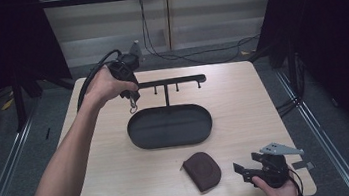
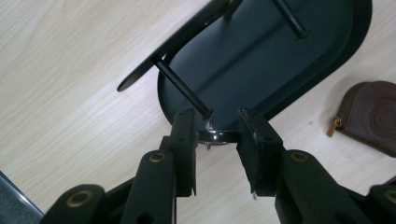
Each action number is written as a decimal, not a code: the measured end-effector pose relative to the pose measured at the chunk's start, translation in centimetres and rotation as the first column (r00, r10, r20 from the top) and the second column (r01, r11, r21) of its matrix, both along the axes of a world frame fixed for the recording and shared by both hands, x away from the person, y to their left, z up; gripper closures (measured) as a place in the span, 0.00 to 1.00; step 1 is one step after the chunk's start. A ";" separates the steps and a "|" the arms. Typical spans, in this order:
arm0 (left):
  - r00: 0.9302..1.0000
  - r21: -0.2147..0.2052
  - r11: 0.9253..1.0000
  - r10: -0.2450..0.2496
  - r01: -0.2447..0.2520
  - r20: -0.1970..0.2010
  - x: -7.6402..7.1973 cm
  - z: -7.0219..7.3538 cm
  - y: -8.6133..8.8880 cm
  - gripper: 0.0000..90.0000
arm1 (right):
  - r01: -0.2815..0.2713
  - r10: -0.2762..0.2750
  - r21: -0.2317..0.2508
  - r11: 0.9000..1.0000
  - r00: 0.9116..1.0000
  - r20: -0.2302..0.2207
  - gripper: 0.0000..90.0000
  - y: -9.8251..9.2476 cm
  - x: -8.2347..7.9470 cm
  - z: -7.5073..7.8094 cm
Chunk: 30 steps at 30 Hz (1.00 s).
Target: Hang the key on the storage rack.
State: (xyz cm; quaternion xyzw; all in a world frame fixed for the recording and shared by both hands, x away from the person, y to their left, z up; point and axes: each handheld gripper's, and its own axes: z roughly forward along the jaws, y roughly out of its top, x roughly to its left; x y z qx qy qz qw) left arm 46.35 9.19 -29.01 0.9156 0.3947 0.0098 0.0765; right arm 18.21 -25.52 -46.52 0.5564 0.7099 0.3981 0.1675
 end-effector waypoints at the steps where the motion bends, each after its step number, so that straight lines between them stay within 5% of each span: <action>1: 1.000 0.007 1.000 0.008 -0.008 0.004 0.1 -0.1 -0.1 0.76 | 0.000 0.000 0.000 1.000 1.000 0.000 0.22 0.0 0.0 0.0; 30: 0.992 -0.014 0.992 0.129 -0.129 -0.011 1.5 -0.6 -0.1 0.76 | -0.005 0.005 0.004 1.000 1.000 0.001 0.22 0.0 0.0 0.0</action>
